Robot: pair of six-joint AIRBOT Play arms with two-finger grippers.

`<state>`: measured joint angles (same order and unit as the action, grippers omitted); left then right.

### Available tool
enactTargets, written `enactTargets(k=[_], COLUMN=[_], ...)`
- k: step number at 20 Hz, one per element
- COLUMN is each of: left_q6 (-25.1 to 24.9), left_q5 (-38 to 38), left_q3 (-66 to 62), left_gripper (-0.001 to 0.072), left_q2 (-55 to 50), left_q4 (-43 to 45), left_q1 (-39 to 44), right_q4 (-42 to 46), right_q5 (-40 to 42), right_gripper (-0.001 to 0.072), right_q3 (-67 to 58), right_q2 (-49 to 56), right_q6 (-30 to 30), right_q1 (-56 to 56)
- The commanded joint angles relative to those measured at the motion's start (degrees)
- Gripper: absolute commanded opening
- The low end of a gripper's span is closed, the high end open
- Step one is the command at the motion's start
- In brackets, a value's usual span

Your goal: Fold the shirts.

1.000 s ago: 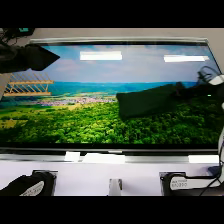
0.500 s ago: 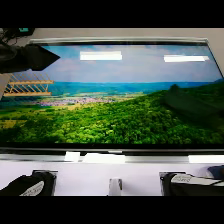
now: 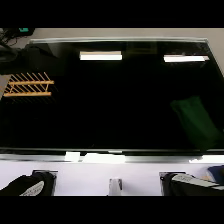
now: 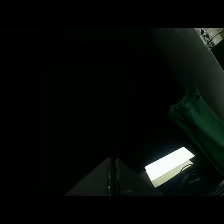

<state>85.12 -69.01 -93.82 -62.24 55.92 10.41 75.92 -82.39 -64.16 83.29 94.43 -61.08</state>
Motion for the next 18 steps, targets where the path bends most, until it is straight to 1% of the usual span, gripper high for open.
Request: enactTargets(k=[1,6,12,17,18], left_q6=[0.2,0.2,0.2,0.2,0.2], left_q5=[-0.1,-0.2,-0.2,-0.2,-0.2], left_q3=[0.0,0.0,0.0,0.0,0.0], left_gripper=[0.0033,0.0033,0.0033,0.0034,0.0033], left_q2=[0.0,0.0,0.0,0.0,0.0], left_q4=[0.0,0.0,0.0,0.0,0.0], left_q1=[0.0,0.0,0.0,0.0,0.0], right_q4=[0.9,2.2,5.7,8.7,8.5], right_q5=[0.4,-0.3,0.3,1.2,1.5], right_gripper=[0.0022,0.0022,0.0022,0.0024,0.0147], right_q3=[6.1,7.9,14.1,14.1,14.1], right_q2=[-3.0,-5.7,-7.8,-8.0,-8.0], right_q6=[0.1,1.2,1.2,1.6,1.6], right_q1=[-0.5,-0.5,-0.5,-0.5,-0.5])
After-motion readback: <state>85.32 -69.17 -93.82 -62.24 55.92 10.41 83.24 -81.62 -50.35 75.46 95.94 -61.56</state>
